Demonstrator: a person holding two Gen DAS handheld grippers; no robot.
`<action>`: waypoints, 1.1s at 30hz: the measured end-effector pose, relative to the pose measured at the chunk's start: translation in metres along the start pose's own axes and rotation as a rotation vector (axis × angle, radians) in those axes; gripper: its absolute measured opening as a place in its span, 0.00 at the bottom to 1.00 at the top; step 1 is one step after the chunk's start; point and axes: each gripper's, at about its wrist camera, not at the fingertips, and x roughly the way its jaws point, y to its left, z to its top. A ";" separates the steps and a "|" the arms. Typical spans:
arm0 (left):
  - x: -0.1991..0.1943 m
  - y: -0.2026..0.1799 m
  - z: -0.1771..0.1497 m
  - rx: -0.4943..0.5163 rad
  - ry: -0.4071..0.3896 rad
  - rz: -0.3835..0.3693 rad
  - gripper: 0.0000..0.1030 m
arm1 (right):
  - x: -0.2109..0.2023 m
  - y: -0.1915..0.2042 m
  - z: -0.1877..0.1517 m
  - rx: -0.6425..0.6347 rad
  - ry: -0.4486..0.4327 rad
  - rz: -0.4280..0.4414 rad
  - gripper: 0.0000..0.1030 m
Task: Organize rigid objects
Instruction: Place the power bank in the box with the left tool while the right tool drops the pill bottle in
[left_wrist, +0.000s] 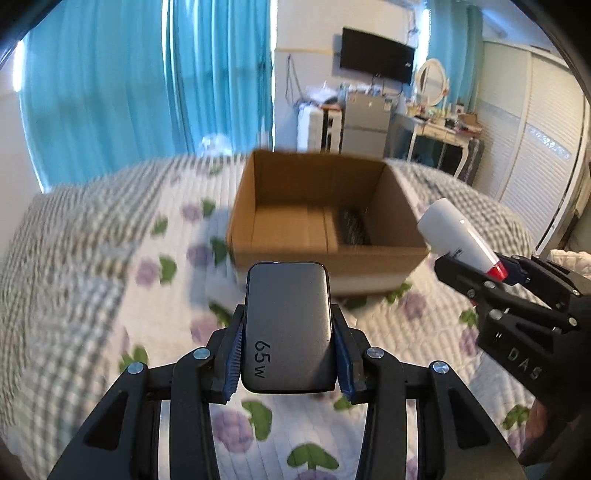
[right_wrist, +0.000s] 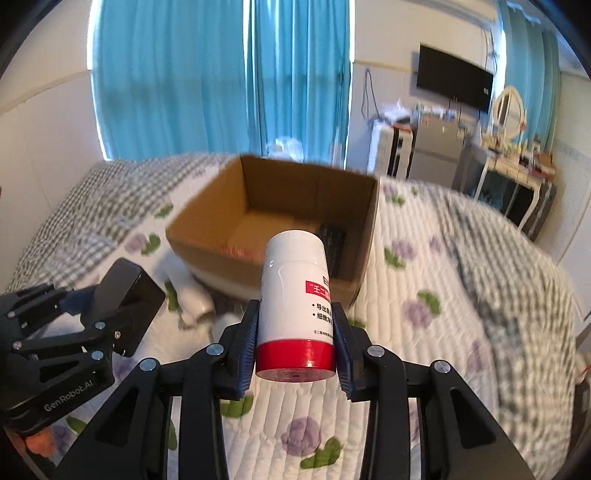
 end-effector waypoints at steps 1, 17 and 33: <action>-0.001 -0.002 0.008 0.006 -0.015 0.000 0.41 | -0.003 0.001 0.007 -0.006 -0.013 0.002 0.34; 0.103 -0.018 0.125 0.074 -0.012 0.015 0.41 | 0.061 -0.037 0.103 -0.018 -0.067 -0.009 0.34; 0.178 -0.027 0.096 0.056 0.114 -0.005 0.46 | 0.136 -0.064 0.100 -0.016 -0.002 0.027 0.34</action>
